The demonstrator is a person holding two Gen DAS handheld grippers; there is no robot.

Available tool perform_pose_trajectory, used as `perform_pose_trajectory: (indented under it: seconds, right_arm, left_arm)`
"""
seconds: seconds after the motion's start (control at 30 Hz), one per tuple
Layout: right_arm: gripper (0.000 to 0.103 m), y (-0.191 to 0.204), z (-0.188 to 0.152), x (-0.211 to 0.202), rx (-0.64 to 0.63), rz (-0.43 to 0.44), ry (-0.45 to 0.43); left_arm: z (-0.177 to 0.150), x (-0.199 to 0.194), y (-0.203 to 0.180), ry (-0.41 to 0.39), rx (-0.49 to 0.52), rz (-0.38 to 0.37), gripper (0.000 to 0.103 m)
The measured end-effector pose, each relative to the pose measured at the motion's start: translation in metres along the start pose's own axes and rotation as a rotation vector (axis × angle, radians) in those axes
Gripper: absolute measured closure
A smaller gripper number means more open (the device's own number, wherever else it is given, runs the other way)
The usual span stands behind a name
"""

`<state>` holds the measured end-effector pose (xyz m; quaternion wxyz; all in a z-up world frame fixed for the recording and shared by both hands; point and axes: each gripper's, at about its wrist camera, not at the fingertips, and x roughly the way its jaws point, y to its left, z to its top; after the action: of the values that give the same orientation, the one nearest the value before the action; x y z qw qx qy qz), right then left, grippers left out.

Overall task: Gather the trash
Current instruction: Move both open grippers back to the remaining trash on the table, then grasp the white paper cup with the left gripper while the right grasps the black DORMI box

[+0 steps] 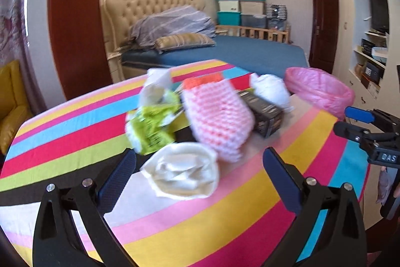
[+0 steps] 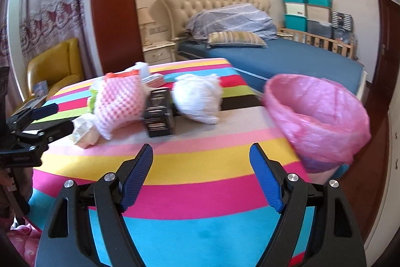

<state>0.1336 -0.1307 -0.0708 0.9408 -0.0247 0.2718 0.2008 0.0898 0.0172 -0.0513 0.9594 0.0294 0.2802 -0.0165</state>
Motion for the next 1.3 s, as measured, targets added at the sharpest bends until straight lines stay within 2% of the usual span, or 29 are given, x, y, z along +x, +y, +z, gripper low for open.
perform_pose_trajectory:
  seconds: [0.1, 0.23, 0.6, 0.73, 0.77, 0.8, 0.83, 0.97, 1.13, 1.3]
  right_arm:
    - [0.027, 0.015, 0.003, 0.007, -0.024, 0.019, 0.004]
    - [0.027, 0.026, 0.007, 0.015, -0.038, 0.035, 0.014]
    - [0.027, 0.031, 0.018, 0.041, -0.049, 0.022, 0.054]
    - [0.027, 0.03, 0.023, 0.05, -0.042, 0.019, 0.065]
    - [0.027, 0.03, 0.024, 0.053, -0.043, 0.019, 0.068]
    - [0.027, 0.031, 0.025, 0.057, -0.048, 0.015, 0.077]
    - [0.027, 0.032, 0.027, 0.061, -0.051, 0.012, 0.084]
    - [0.027, 0.038, 0.031, 0.075, -0.072, 0.003, 0.12]
    - [0.03, 0.046, 0.035, 0.093, -0.09, 0.019, 0.208]
    - [0.031, 0.051, 0.045, 0.098, -0.094, 0.015, 0.199]
  left_arm:
    - [-0.003, 0.006, 0.012, 0.038, -0.017, 0.019, 0.005]
    - [-0.004, 0.015, 0.019, 0.081, -0.053, 0.009, 0.005]
    - [-0.003, 0.046, 0.018, 0.211, 0.024, 0.037, 0.005]
    - [-0.002, 0.055, 0.024, 0.248, 0.009, 0.011, 0.006]
    - [-0.003, 0.056, 0.024, 0.258, 0.009, 0.001, 0.009]
    - [-0.003, 0.057, 0.024, 0.262, 0.011, -0.003, 0.013]
    - [-0.003, 0.057, 0.024, 0.265, 0.015, -0.005, 0.023]
    - [-0.003, 0.055, 0.023, 0.262, 0.022, 0.001, 0.024]
    - [-0.005, 0.049, 0.026, 0.247, 0.039, 0.0, 0.025]
    - [-0.005, 0.033, 0.042, 0.164, 0.001, 0.024, 0.025]
